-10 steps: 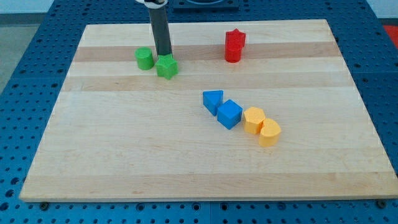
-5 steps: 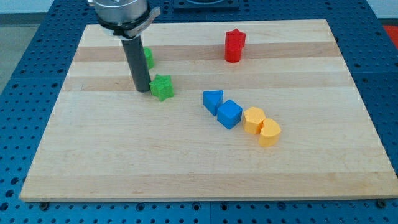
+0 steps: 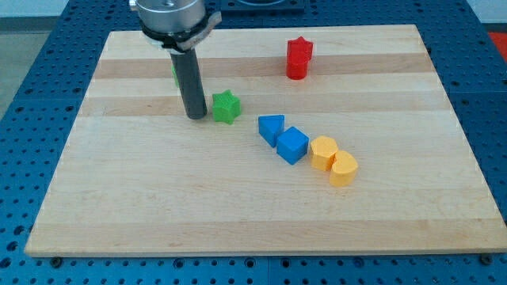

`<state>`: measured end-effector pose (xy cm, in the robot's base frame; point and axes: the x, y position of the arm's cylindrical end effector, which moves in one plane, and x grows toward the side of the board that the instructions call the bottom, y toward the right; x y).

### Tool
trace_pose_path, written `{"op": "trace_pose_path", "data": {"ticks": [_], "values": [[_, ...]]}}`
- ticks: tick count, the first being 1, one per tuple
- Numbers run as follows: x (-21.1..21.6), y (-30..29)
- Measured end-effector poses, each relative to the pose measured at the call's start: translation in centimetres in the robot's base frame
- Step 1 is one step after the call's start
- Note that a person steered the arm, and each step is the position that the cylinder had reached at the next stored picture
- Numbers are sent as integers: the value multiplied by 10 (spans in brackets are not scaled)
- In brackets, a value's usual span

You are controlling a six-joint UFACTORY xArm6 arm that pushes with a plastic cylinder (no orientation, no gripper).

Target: Move green star diagonally left above blue triangle

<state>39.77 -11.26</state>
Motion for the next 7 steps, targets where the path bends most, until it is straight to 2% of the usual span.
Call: {"op": "trace_pose_path", "data": {"ticks": [1,4,6,7], "values": [[-10,1],[0,58],[16,58],[16,11]]}}
